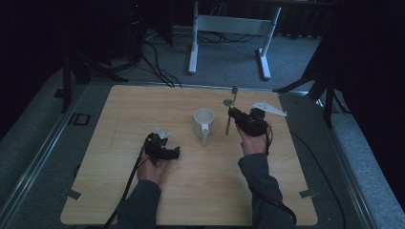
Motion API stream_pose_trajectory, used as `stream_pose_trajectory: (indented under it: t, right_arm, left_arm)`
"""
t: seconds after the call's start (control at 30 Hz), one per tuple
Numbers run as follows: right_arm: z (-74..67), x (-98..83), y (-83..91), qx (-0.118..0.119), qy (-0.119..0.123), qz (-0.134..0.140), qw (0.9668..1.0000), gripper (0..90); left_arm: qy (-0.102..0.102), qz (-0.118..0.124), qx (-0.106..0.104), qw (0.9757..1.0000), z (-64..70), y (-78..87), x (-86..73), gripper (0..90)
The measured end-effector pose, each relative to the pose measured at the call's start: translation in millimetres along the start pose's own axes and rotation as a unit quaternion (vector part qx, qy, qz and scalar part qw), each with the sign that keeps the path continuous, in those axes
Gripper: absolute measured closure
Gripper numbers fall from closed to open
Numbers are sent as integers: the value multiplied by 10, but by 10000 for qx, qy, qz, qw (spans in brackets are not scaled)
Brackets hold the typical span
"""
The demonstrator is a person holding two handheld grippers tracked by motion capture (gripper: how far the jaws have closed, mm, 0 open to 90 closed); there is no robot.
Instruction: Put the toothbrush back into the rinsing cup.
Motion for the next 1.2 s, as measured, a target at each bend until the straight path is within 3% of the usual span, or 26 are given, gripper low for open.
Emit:
stream_pose_trajectory:
  t: [1.2]
  right_arm:
    - [-82, 153, -72, 24, 228, 146, 9996, 817]
  left_arm:
    - [-8, -6, 2, 10000, 1, 0, 1, 115]
Point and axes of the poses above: each handheld gripper's, and its own axes: y roughly backward along the jaws, x roughly out of its top, z roughly to its right, the point moved 3 cm from there along -y, roughly forward along the jaws, and after that the axes turned 14 degrees about y, right-handed, at the moved point
